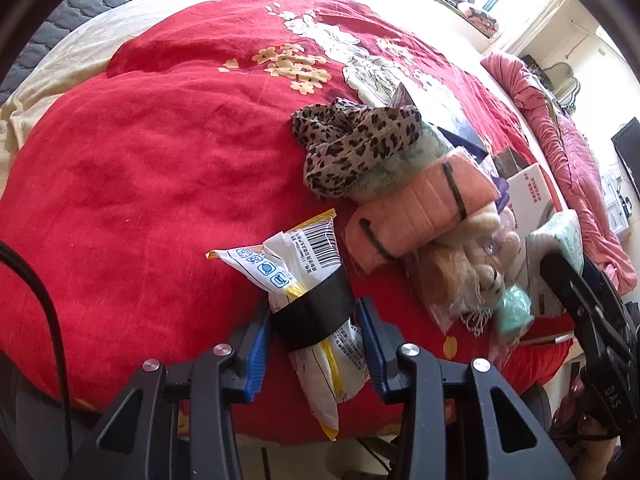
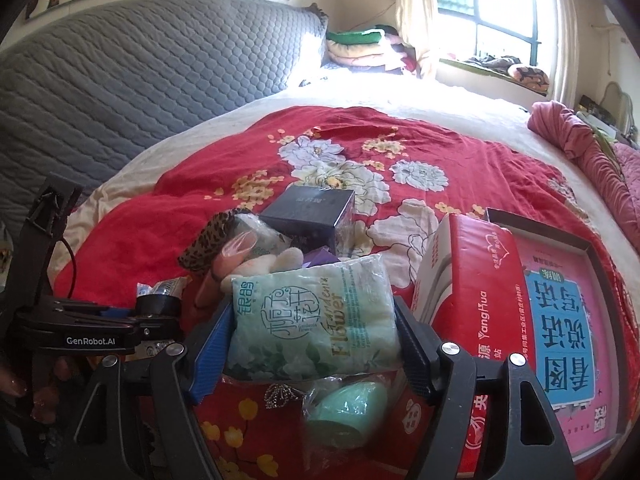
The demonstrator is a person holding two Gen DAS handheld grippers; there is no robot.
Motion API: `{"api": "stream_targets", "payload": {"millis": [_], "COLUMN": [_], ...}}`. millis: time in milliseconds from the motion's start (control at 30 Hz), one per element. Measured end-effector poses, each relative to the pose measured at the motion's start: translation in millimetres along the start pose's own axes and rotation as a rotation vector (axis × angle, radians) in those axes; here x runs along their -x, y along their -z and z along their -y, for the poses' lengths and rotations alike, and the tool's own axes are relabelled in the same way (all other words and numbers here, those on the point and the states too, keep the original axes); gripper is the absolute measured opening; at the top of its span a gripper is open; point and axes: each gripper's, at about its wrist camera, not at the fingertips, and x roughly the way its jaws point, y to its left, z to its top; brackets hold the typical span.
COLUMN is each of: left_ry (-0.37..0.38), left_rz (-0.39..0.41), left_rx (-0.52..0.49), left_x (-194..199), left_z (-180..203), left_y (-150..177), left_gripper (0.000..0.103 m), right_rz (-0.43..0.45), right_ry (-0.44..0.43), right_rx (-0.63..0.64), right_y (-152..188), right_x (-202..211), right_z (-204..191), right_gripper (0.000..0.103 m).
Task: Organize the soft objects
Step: 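Carry the snack bag with the left tool while the right tool carries the tissue pack to the pink tray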
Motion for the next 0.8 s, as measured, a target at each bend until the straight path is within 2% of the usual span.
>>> {"api": "stream_targets", "payload": {"millis": [133,267,500,800], "left_ry": [-0.001,-0.009,0.000,0.033], "left_rz": [0.022,0.085,0.167,0.199], "left_rx": [0.002,-0.037,-0.136,-0.240], "left_x": [12.6,32.6,59.3,73.9], "left_z": [-0.1,10.0,47.0,97.2], "left_y": [3.3,1.7,-6.2,-10.7], "left_gripper": [0.041,0.041,0.041,0.041], "right_rz": [0.016,0.054,0.115,0.199], "right_ry": [-0.004,-0.008,0.010,0.060], "right_rx": [-0.004,-0.014,-0.054,-0.124], "right_y": [1.5,0.5,-1.8,-1.2], "right_x": [6.9,19.2,43.2,78.1], "right_z": [0.2,3.9,14.6,39.9], "right_gripper": [0.076,0.076,0.076,0.076]}}
